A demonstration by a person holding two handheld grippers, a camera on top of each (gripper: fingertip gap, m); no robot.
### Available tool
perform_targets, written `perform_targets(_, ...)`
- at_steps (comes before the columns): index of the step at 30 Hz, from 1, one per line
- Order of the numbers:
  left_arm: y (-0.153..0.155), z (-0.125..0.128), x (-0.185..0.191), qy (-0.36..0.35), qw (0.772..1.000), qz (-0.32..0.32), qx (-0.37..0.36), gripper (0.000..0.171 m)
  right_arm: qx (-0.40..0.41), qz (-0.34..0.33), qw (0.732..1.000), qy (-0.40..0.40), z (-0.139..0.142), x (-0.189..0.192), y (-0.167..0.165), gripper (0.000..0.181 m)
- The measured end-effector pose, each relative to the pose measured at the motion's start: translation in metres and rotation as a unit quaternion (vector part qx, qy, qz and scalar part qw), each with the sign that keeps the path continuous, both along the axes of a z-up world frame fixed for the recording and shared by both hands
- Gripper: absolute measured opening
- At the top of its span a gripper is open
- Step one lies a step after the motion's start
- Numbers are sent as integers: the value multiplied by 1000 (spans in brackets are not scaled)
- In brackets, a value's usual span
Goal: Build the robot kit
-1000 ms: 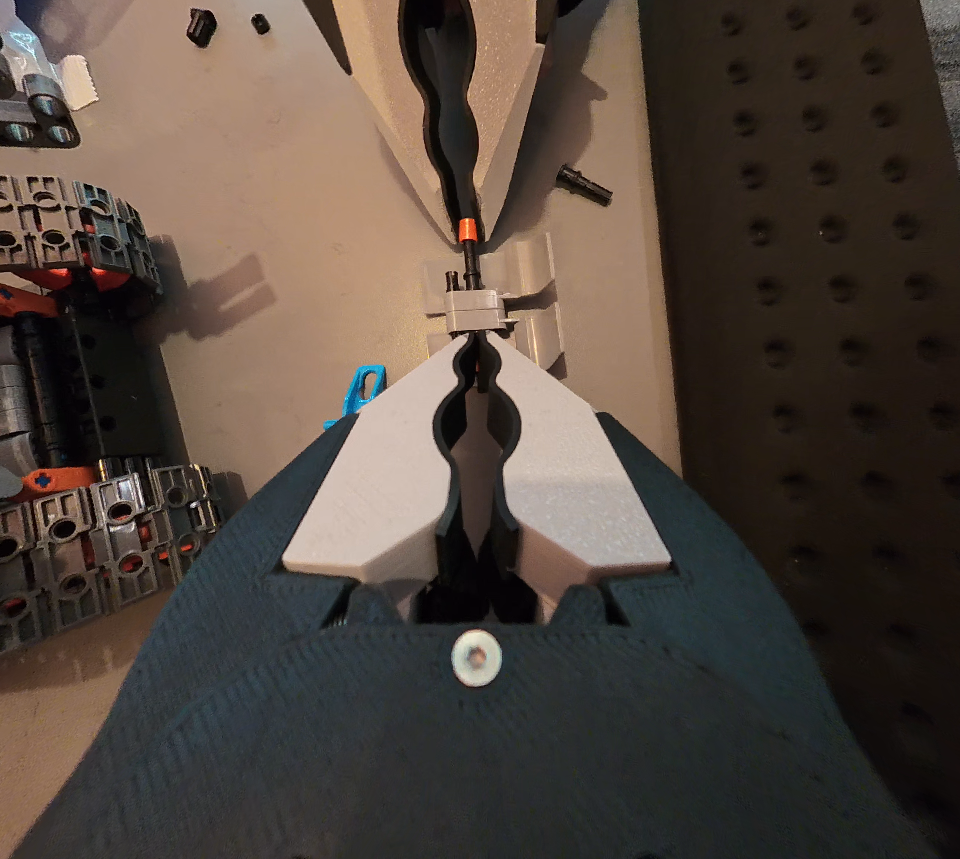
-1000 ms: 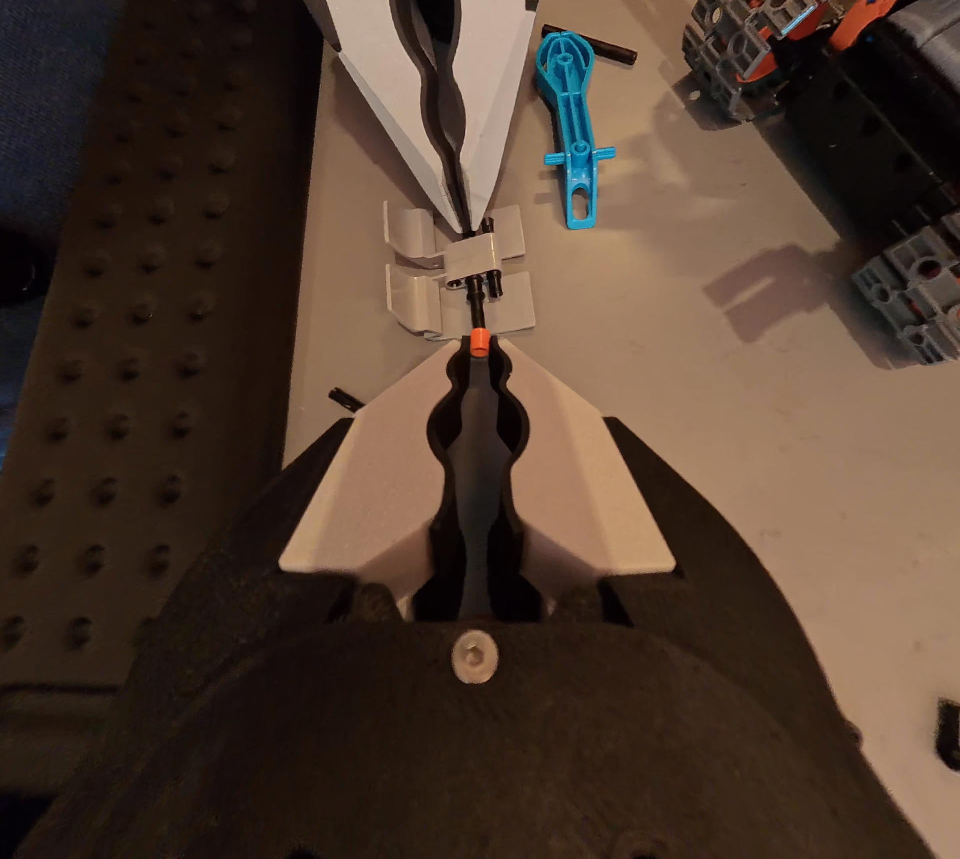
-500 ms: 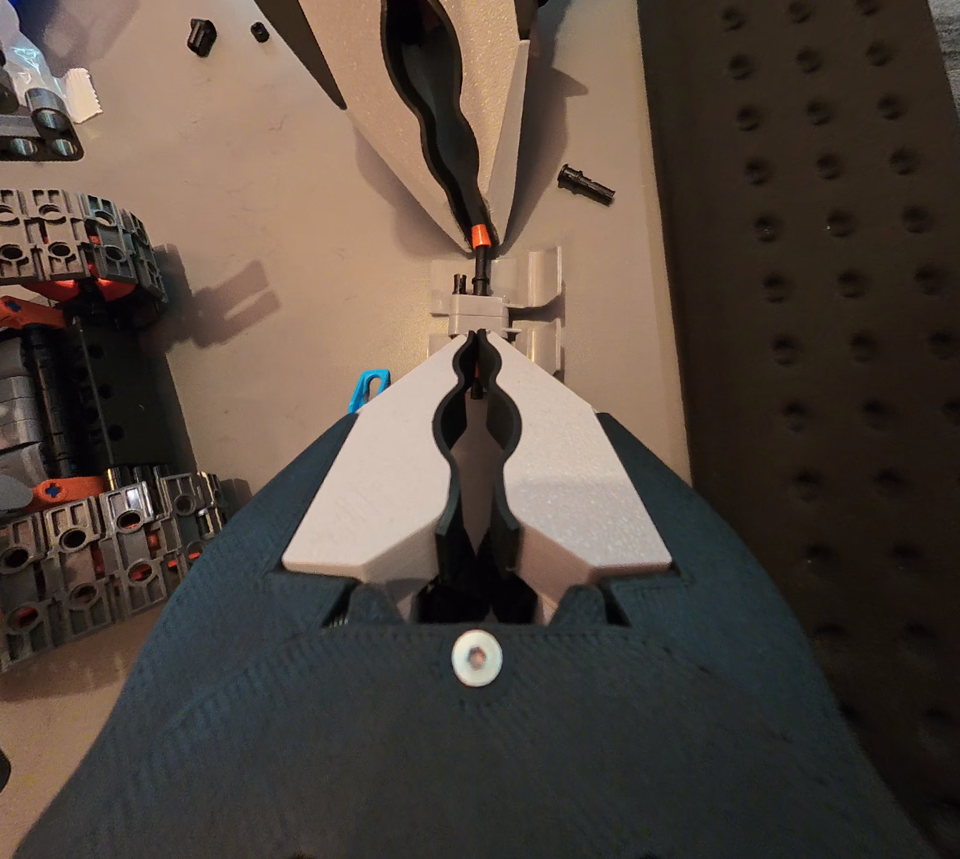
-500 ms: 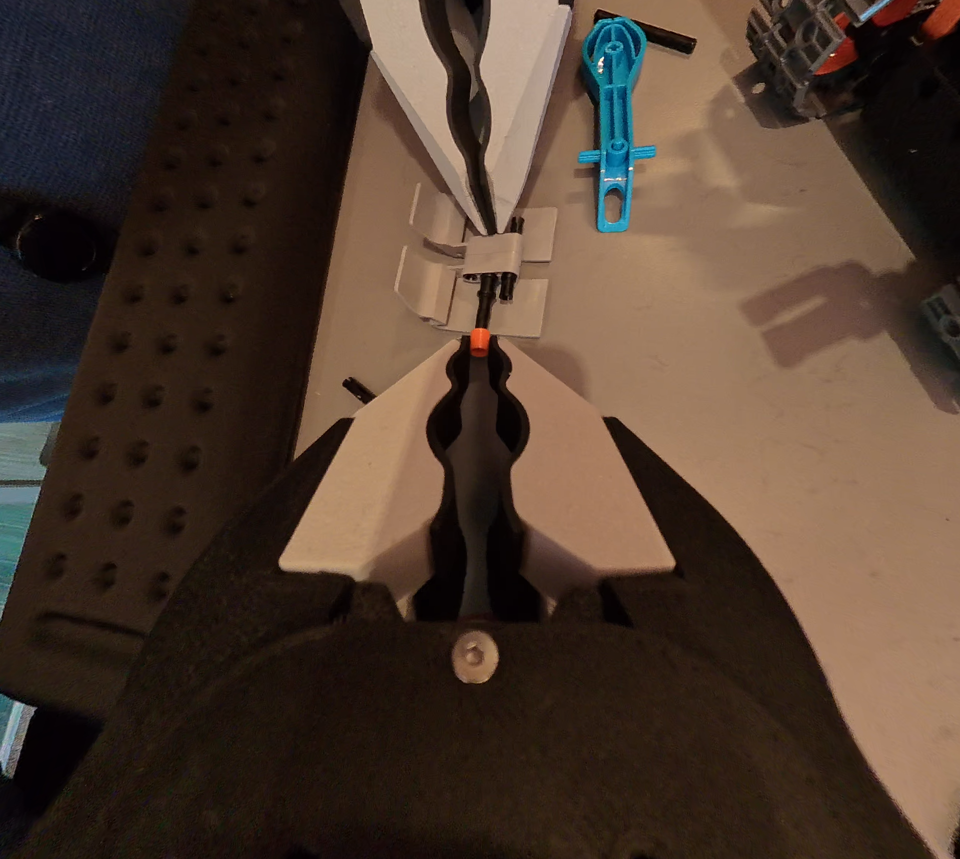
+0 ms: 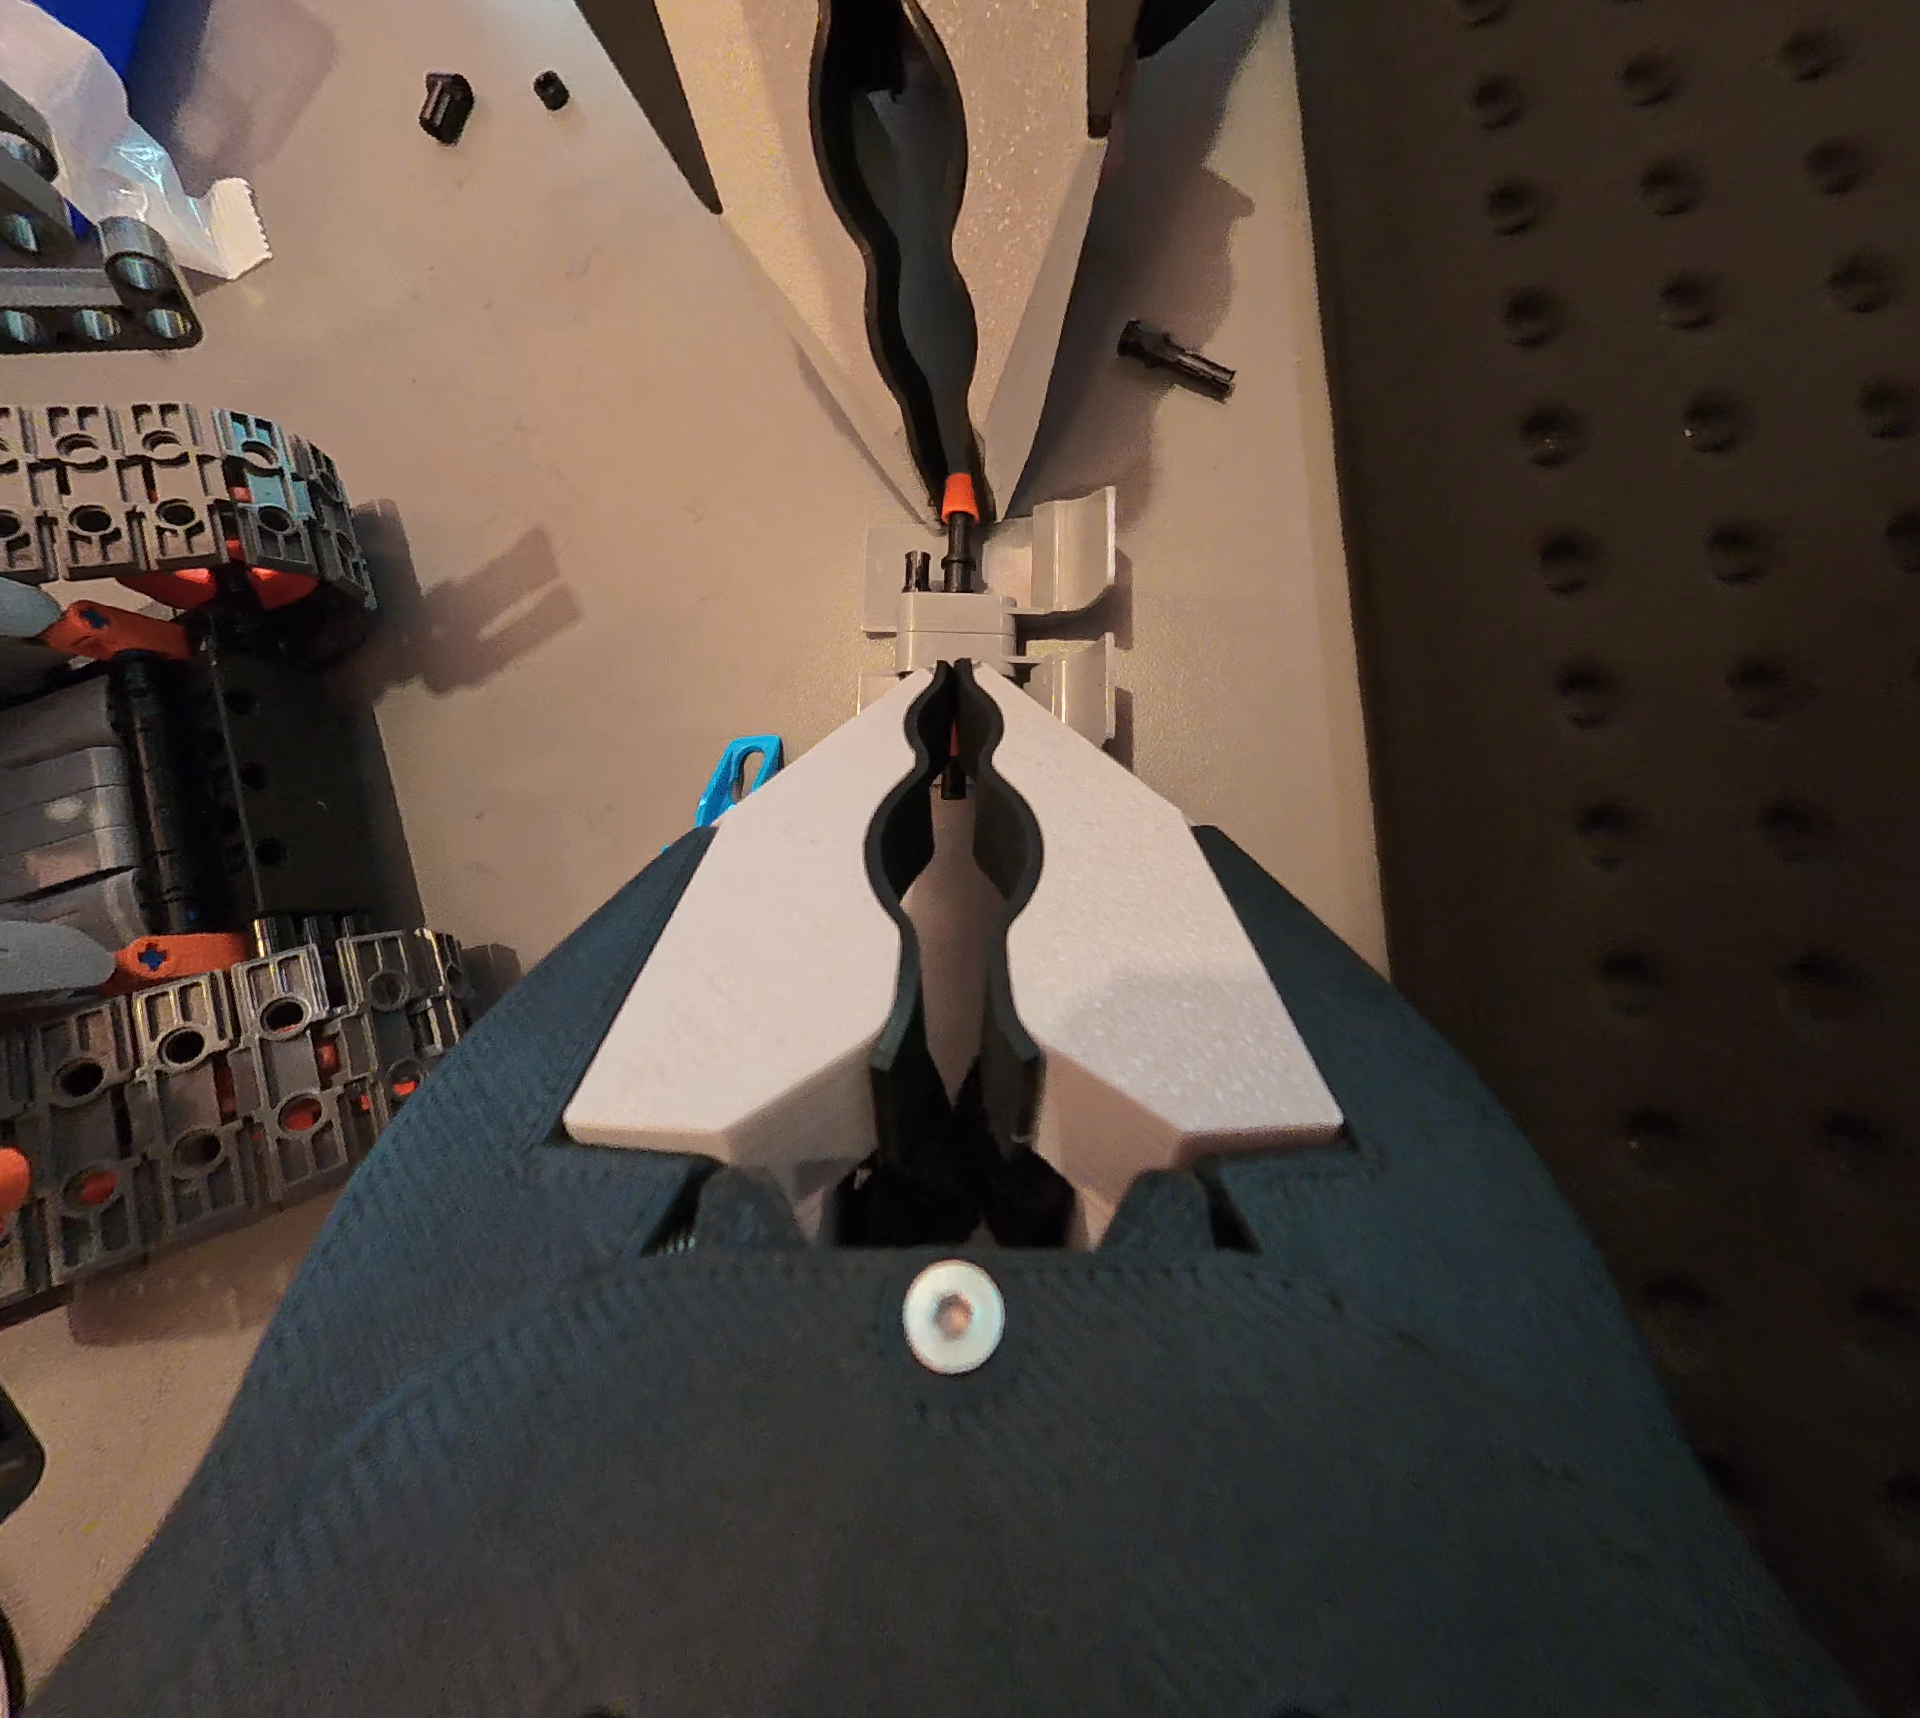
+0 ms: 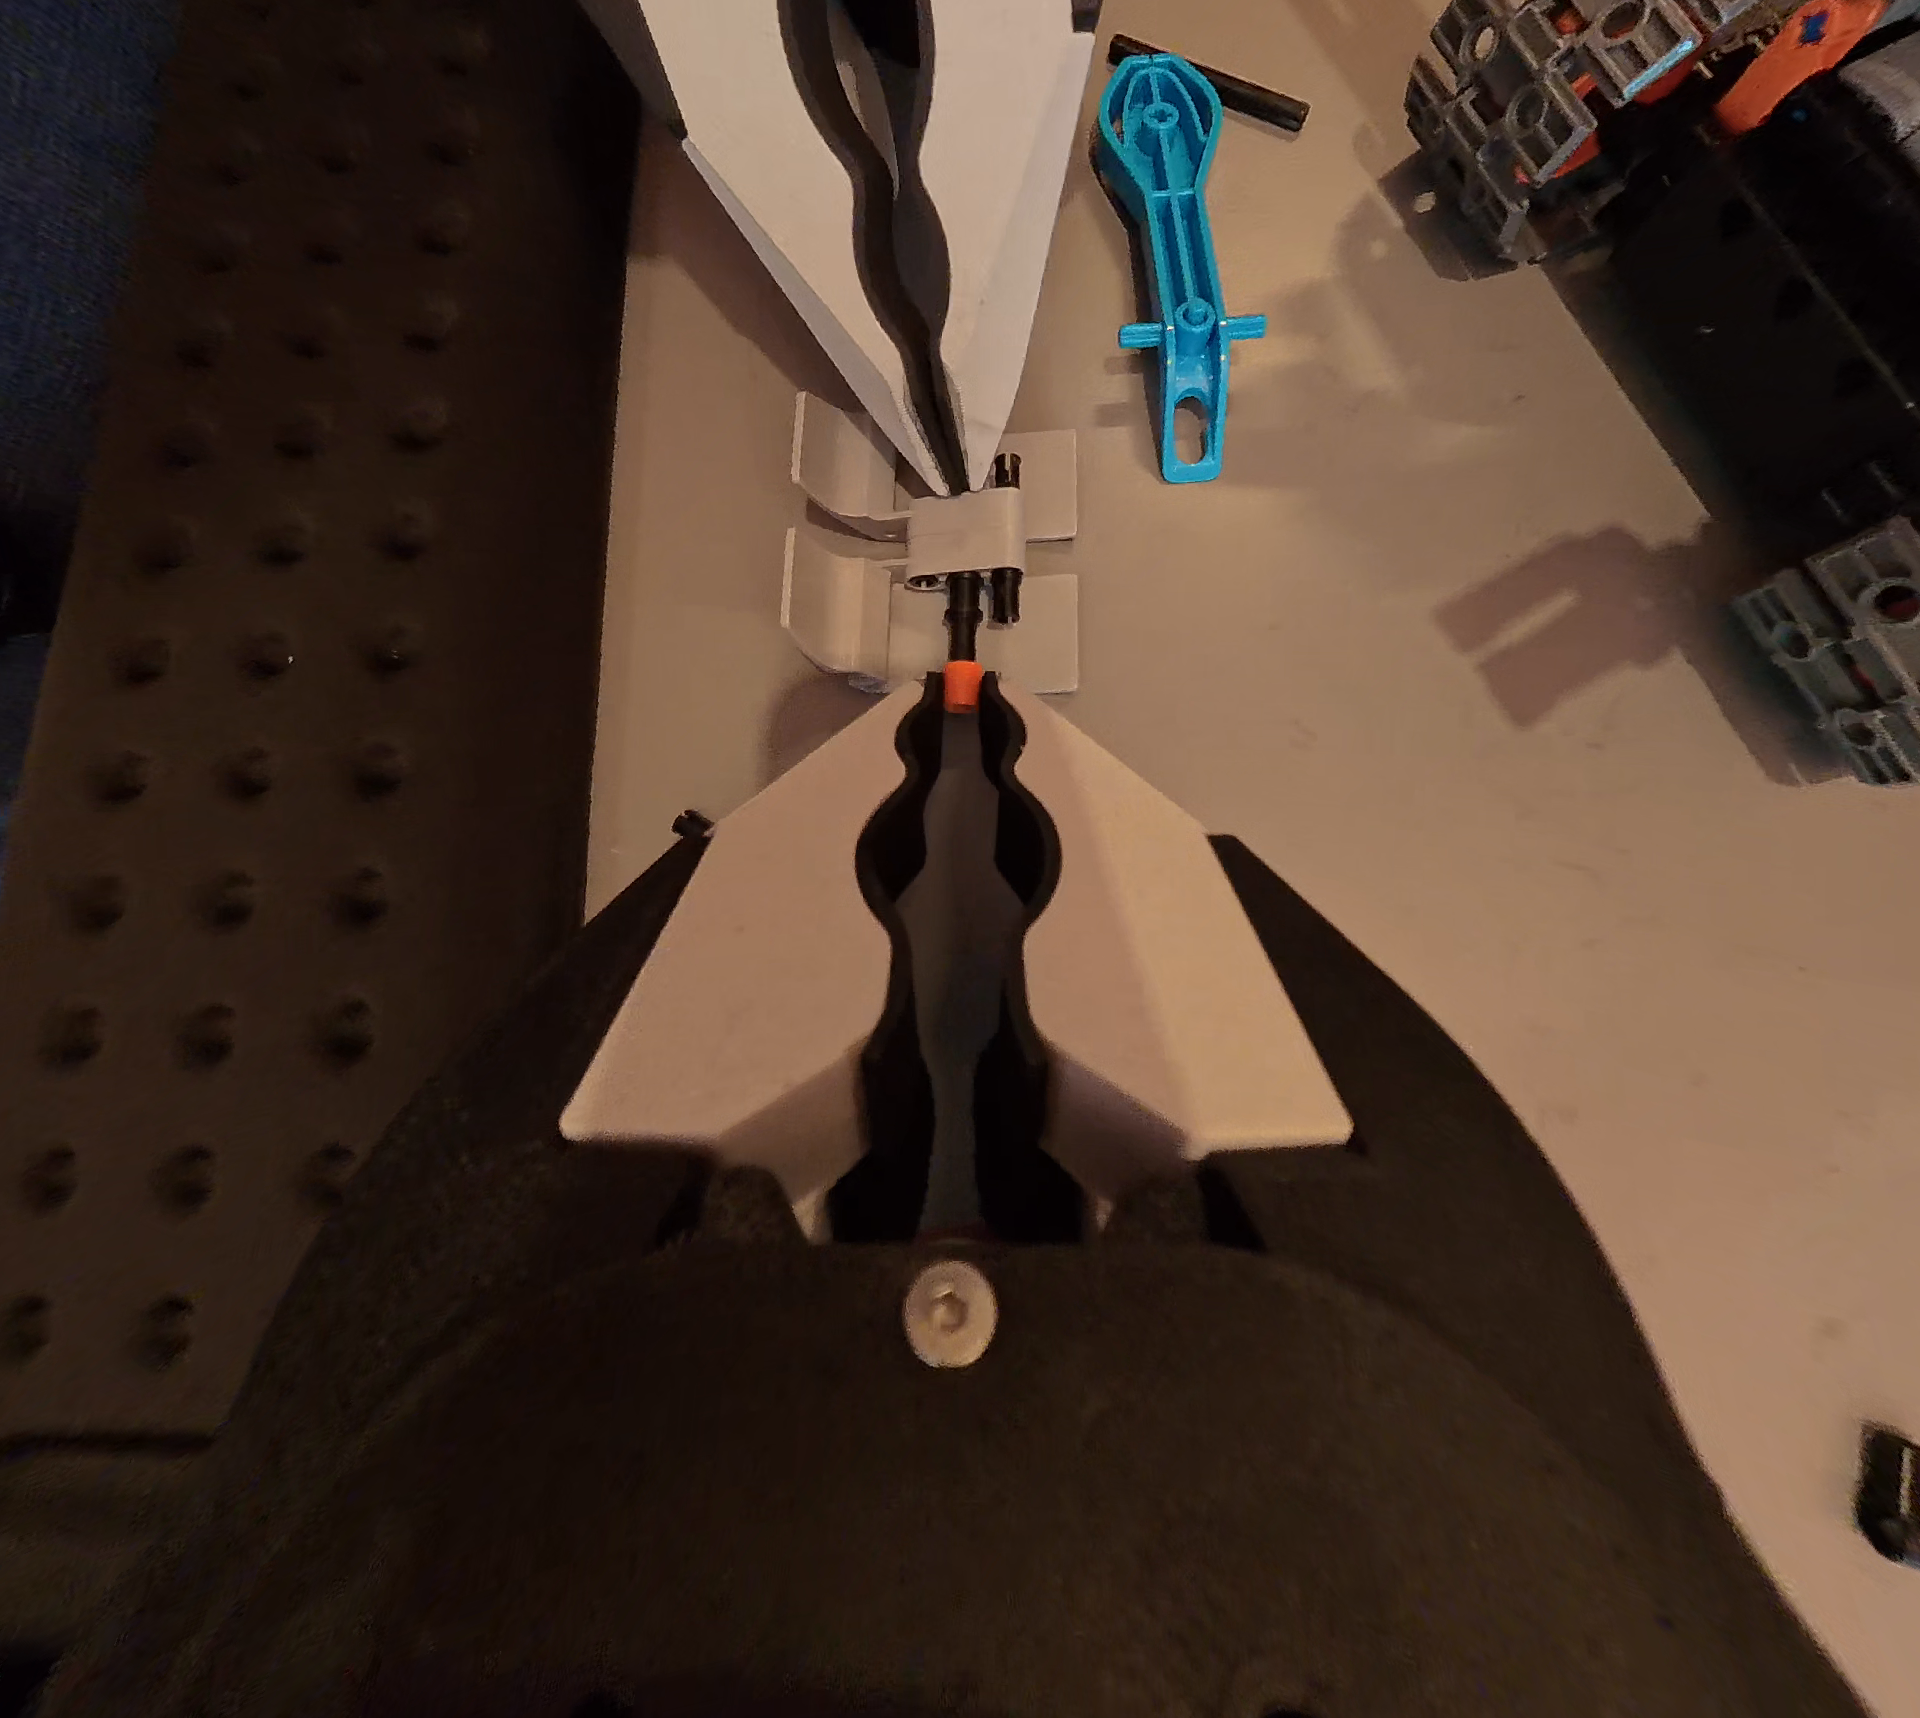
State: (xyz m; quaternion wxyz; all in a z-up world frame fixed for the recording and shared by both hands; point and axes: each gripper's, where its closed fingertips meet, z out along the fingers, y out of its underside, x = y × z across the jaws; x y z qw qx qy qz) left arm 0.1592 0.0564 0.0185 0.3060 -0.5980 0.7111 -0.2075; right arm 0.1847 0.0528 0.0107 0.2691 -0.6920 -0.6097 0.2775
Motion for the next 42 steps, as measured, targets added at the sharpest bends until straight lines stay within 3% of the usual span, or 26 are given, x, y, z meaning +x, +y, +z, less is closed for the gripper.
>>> perform_targets(4,0,0,0,0,1000,-2,4,0,20,-3,1000,-22,1,-1,1,5)
perform_targets(7,0,0,1,2,1000,-1,8,0,13,-12,1000,7,10,0,1,13)
perform_targets(21,0,0,1,-2,1000,0,2,0,33,-19,999,8,7,3,5,3)
perform_targets(31,6,0,0,-1,1000,9,13,0,38,23,999,3,7,-9,-5,3)
perform_targets(42,9,0,0,-2,1000,17,23,0,37,-44,998,25,8,-13,-2,2)
